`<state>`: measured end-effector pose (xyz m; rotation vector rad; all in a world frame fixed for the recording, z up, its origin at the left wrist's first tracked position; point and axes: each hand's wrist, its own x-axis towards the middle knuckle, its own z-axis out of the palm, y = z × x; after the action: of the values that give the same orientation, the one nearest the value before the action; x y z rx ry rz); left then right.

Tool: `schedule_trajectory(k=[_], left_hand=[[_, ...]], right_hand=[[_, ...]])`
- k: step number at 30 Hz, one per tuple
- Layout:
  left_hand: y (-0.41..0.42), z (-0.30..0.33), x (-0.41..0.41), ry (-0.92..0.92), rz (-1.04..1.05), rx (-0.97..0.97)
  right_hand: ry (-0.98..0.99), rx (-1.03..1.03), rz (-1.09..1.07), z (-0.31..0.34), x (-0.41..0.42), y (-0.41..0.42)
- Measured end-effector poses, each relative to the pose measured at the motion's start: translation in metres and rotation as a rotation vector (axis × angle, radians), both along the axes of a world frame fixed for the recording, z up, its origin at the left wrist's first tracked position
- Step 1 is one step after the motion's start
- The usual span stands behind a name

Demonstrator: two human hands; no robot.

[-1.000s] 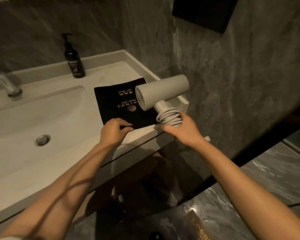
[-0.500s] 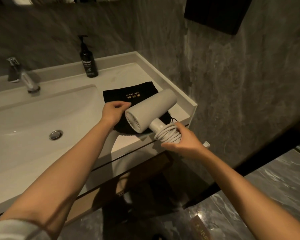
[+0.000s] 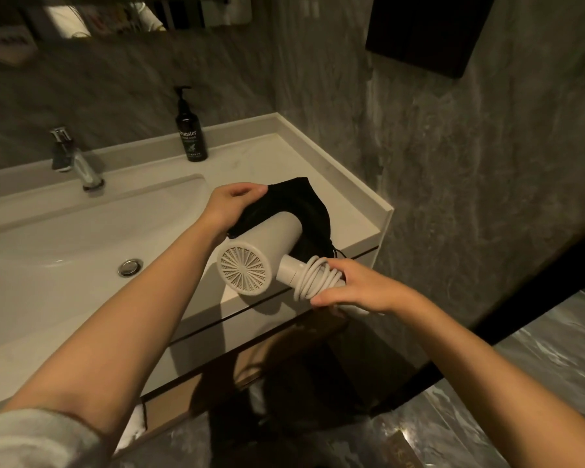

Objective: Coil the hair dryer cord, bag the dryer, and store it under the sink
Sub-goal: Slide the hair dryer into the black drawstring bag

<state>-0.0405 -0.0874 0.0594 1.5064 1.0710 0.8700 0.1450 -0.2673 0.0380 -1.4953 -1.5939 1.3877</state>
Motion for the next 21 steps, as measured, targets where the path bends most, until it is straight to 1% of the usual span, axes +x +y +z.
schedule_trajectory(k=[4, 6, 8, 12, 15, 18, 21], left_hand=[[-0.005, 0.003, -0.008, 0.057, -0.072, 0.039], [-0.006, 0.005, -0.012, 0.077, -0.079, 0.048], [-0.007, 0.007, -0.014, 0.077, -0.066, 0.056], [-0.008, 0.007, -0.012, 0.048, -0.027, 0.073], [-0.010, 0.004, -0.009, 0.084, -0.054, 0.091], [-0.009, -0.002, -0.005, 0.075, -0.052, 0.085], [-0.006, -0.008, -0.001, 0.081, -0.027, 0.065]], right_hand=[[0.154, -0.116, -0.056, 0.001, 0.000, 0.006], [0.159, -0.117, -0.111, 0.001, 0.000, 0.009], [0.120, -0.106, -0.173, -0.002, 0.000, 0.013], [-0.029, -0.098, -0.291, -0.006, -0.003, 0.029], [-0.061, -0.113, -0.368, -0.009, -0.007, 0.042], [-0.150, -0.087, -0.381, -0.009, -0.011, 0.053], [-0.147, -0.070, -0.347, -0.006, -0.014, 0.064]])
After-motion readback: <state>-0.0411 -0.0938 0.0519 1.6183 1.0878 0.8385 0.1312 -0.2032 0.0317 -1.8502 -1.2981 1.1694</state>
